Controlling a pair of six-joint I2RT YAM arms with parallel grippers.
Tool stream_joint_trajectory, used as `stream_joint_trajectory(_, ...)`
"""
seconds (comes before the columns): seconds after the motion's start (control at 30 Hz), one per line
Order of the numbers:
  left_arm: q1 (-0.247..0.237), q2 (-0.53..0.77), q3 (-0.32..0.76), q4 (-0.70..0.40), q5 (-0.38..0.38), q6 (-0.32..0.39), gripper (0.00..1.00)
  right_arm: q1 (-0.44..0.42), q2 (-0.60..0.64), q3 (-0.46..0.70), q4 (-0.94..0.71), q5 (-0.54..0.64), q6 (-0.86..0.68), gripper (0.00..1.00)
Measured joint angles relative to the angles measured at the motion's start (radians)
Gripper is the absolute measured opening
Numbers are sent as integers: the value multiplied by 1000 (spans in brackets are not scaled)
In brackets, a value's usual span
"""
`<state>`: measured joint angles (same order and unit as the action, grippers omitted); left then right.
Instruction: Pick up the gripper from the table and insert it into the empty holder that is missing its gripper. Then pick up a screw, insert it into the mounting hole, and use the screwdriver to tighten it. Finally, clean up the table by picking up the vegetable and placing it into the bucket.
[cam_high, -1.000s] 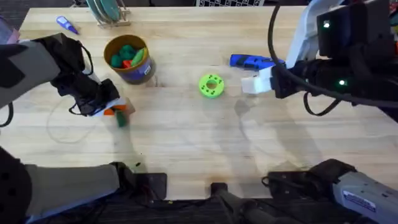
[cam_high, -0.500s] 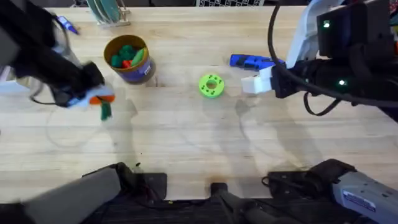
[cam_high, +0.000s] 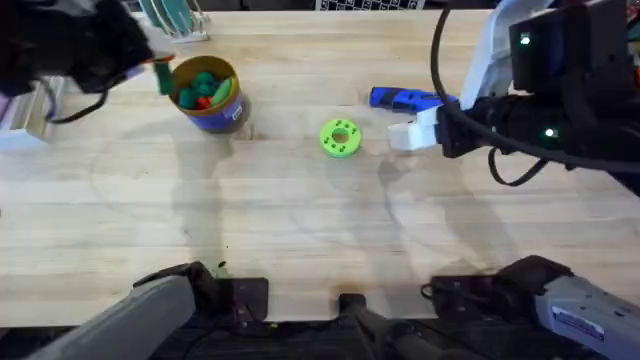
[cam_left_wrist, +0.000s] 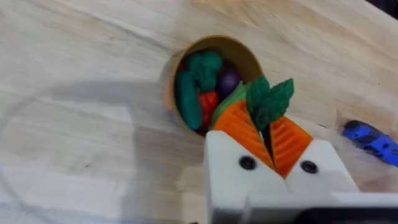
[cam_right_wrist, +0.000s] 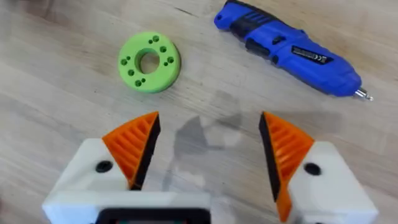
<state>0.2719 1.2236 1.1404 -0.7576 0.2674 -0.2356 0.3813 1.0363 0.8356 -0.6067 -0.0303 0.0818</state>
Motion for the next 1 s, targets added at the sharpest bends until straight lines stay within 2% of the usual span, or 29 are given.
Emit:
stream_joint_trajectory(0.23,-82,156,0,76,19,30,12,0,0,0,0,0,0,952)
stream_joint_trajectory(0.4,-90,229,-1,97,12,51,12,0,0,0,0,0,0,951)
stream_joint_trajectory(0.6,-90,262,-1,101,-78,60,33,0,0,0,0,0,0,951)
stream_joint_trajectory(0.63,-90,268,-1,104,-87,63,95,0,0,0,0,0,0,950)
stream_joint_trajectory(0.7,-90,279,-1,112,-89,68,368,0,0,0,0,0,0,951)
stream_joint_trajectory(0.8,-90,288,-1,118,-71,68,844,0,0,0,1,0,0,952)
stream_joint_trajectory(0.83,-90,288,-1,118,-64,66,947,0,0,0,1,0,0,951)
stream_joint_trajectory(0.87,-90,288,-1,118,-58,68,976,0,0,0,2,0,0,952)
stream_joint_trajectory(1.0,-90,282,-1,119,-46,86,986,0,0,0,2,0,0,950)
